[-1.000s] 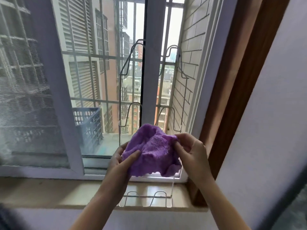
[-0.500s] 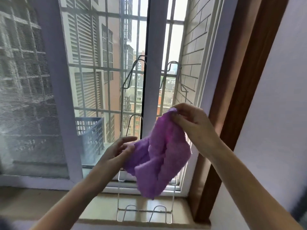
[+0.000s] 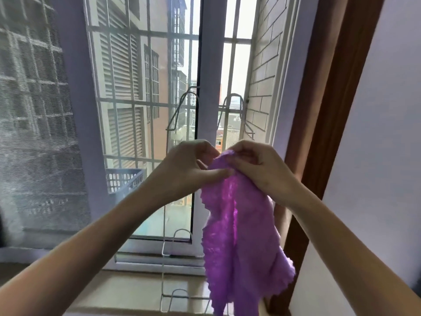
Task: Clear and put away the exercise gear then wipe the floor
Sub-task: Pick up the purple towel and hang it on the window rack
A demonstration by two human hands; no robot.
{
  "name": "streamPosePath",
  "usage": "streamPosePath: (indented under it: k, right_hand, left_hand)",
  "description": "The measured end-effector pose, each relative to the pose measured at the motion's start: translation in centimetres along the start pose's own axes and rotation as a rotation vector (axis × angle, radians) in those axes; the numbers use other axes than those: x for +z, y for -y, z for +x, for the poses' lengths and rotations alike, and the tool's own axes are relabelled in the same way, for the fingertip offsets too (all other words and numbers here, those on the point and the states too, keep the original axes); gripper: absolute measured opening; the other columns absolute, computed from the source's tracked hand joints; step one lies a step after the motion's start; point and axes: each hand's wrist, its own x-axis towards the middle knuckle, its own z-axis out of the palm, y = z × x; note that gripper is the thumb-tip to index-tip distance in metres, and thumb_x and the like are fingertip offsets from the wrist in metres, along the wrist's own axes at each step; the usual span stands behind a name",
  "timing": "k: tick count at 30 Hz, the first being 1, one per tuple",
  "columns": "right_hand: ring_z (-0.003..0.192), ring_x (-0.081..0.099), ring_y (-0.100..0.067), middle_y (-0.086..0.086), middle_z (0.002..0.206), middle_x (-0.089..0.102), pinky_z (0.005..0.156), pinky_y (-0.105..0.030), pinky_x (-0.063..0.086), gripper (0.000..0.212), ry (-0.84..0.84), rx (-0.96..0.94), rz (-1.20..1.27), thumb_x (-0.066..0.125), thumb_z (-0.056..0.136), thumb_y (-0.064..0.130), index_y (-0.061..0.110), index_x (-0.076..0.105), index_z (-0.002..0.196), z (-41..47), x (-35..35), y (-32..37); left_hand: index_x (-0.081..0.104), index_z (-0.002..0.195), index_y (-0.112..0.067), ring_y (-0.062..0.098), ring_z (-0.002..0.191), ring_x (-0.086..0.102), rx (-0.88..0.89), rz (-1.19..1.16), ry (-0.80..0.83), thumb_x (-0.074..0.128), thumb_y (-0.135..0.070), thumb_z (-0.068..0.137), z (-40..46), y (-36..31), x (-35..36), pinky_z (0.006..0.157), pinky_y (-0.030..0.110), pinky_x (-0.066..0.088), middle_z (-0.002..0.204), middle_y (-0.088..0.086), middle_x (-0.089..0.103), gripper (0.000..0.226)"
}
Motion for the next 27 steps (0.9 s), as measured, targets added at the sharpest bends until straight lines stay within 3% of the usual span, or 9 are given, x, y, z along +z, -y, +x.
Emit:
streamPosePath:
  k: [2, 4, 6, 9, 11, 14, 22, 24, 27]
  right_hand:
    - [0.078, 0.063, -0.007, -0.004, 0.086, 0.066, 0.077, -0.024, 0.053, 0.004, -0.013, 0.028, -0.020, 0.063, 0.086, 0.009, 0.010, 0.065, 0.089, -0.3, -0.4, -0.6]
    - [0.075, 0.061, -0.007, -0.001, 0.083, 0.063, 0.074, -0.021, 0.052, 0.003, -0.005, 0.048, -0.025, 0.065, 0.085, 0.011, 0.011, 0.064, 0.087, -0.6, -0.6, -1.2]
    - [0.071, 0.058, -0.008, -0.002, 0.080, 0.062, 0.070, -0.021, 0.051, 0.008, 0.011, 0.067, -0.027, 0.070, 0.081, 0.012, 0.013, 0.062, 0.084, -1.0, -0.8, -1.9]
    - [0.073, 0.058, -0.016, 0.000, 0.078, 0.060, 0.071, -0.033, 0.052, 0.020, 0.018, 0.057, -0.139, 0.076, 0.074, 0.014, 0.021, 0.058, 0.081, -1.7, -0.7, -3.0]
    - [0.073, 0.056, -0.018, 0.005, 0.075, 0.056, 0.069, -0.038, 0.052, 0.014, -0.001, 0.064, -0.200, 0.064, 0.069, 0.021, 0.027, 0.053, 0.075, -2.5, -0.2, -3.7]
    - [0.066, 0.051, -0.017, -0.002, 0.071, 0.052, 0.063, -0.041, 0.050, 0.008, -0.001, 0.114, -0.213, 0.051, 0.068, 0.022, 0.017, 0.050, 0.074, -4.1, 0.5, -5.3]
    - [0.080, 0.066, -0.019, -0.001, 0.085, 0.067, 0.070, -0.036, 0.058, 0.018, 0.054, 0.136, -0.113, 0.067, 0.077, 0.021, 0.018, 0.064, 0.094, -5.0, -0.6, -6.3]
    - [0.083, 0.067, -0.023, -0.006, 0.087, 0.070, 0.075, -0.037, 0.058, 0.022, 0.096, 0.176, 0.029, 0.072, 0.080, 0.018, 0.008, 0.067, 0.099, -4.8, -1.0, -6.3]
    - [0.085, 0.066, -0.021, -0.005, 0.086, 0.070, 0.078, -0.034, 0.055, 0.039, 0.196, 0.227, 0.272, 0.069, 0.077, 0.033, 0.002, 0.068, 0.100, -4.9, -1.4, -6.3]
  left_hand:
    - [0.070, 0.079, -0.018, -0.001, 0.057, 0.061, -0.003, 0.014, 0.035, 0.079, -0.028, 0.071, 0.5, 0.4, 0.3, 0.052, 0.014, 0.047, 0.065, -0.008, 0.067, 0.015]
    - [0.071, 0.074, -0.022, -0.002, 0.054, 0.059, -0.001, 0.023, 0.004, 0.075, -0.020, 0.075, 1.1, 0.7, 0.4, 0.051, 0.014, 0.046, 0.059, -0.013, 0.065, 0.005]
    - [0.070, 0.071, -0.028, -0.003, 0.055, 0.057, 0.033, 0.046, -0.039, 0.075, -0.019, 0.075, 1.6, 0.8, 0.6, 0.053, 0.014, 0.045, 0.057, -0.019, 0.063, 0.011]
    - [0.067, 0.068, -0.037, -0.001, 0.058, 0.058, 0.092, 0.126, -0.063, 0.074, -0.016, 0.076, 2.0, 0.2, 0.9, 0.057, 0.015, 0.046, 0.057, -0.019, 0.063, 0.023]
    - [0.066, 0.071, -0.038, 0.001, 0.062, 0.059, 0.138, 0.205, -0.083, 0.072, -0.015, 0.077, 2.0, -0.3, 1.0, 0.058, 0.011, 0.044, 0.062, -0.020, 0.062, 0.025]
    - [0.066, 0.080, -0.035, -0.001, 0.061, 0.056, 0.190, 0.281, -0.133, 0.067, -0.011, 0.079, 2.0, -1.0, 0.2, 0.058, 0.006, 0.040, 0.068, -0.023, 0.059, 0.024]
    - [0.060, 0.070, -0.044, -0.002, 0.065, 0.058, 0.185, 0.323, -0.152, 0.056, -0.031, 0.069, 2.0, -0.6, -3.8, 0.059, 0.009, 0.042, 0.065, -0.034, 0.060, 0.014]
    - [0.062, 0.070, -0.044, -0.002, 0.065, 0.058, 0.174, 0.306, -0.141, 0.058, -0.036, 0.068, 1.9, 0.0, -4.6, 0.059, 0.010, 0.043, 0.071, -0.029, 0.063, 0.009]
    - [0.067, 0.069, -0.048, -0.005, 0.069, 0.061, 0.158, 0.263, -0.076, 0.055, -0.052, 0.059, 1.7, 1.0, -5.8, 0.063, 0.009, 0.045, 0.081, -0.024, 0.066, 0.015]
